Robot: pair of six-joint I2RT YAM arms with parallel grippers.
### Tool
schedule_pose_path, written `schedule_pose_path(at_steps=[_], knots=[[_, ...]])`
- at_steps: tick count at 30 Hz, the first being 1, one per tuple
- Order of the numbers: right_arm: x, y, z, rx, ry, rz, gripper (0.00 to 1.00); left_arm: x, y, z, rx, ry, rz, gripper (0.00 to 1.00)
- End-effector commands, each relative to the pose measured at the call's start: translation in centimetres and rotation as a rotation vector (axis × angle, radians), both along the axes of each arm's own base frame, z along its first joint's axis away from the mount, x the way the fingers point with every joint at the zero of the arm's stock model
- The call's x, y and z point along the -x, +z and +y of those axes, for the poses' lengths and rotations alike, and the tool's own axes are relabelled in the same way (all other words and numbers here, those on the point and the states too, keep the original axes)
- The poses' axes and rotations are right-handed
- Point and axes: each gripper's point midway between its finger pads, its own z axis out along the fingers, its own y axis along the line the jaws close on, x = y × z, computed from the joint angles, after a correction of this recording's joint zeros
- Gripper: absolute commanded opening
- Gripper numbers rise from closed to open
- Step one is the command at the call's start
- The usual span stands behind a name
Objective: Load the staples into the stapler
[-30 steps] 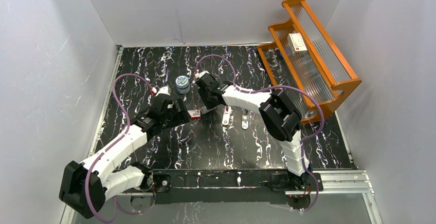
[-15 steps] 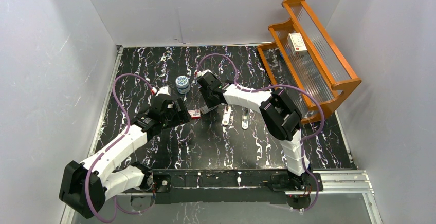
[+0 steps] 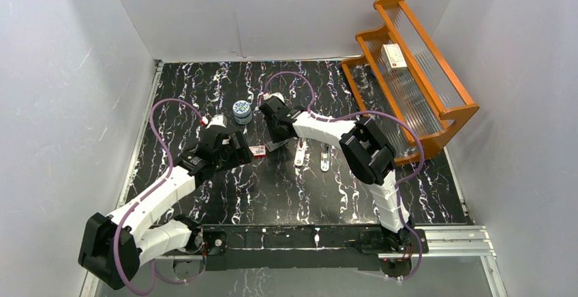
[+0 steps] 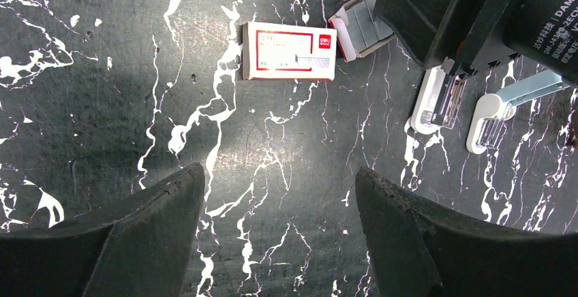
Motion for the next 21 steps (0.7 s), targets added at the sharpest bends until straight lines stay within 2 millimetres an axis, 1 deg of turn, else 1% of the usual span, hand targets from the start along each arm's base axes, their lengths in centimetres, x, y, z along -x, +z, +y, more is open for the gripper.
schedule_pose_path(at_steps=[1,5,10,15,18,21], knots=[[-0.9,1.1,0.0,-0.015,-0.058,-0.016,0.37,-0.1,0.2,0.3,0.002,0.012,-0.012,0.78],[-0.7,1.4,-0.1,-0.017,-0.054,-0.016,0.34,-0.1,0.2,0.2,0.005,0.012,-0.013,0.78],[-0.7,1.6,-0.2,-0.013,-0.060,-0.013,0.33,-0.1,0.2,0.2,0.009,0.011,-0.013,0.79],[-0.5,1.3,-0.9,0.014,-0.086,-0.005,0.31,-0.1,0.3,0.2,0.009,0.011,-0.015,0.79],[-0.6,1.5,-1.5,0.026,-0.117,-0.007,0.30,0.0,0.3,0.2,0.010,0.009,-0.015,0.79],[-0.7,1.8,-1.6,0.013,-0.131,-0.008,0.29,0.0,0.2,0.2,0.009,0.010,-0.013,0.79]])
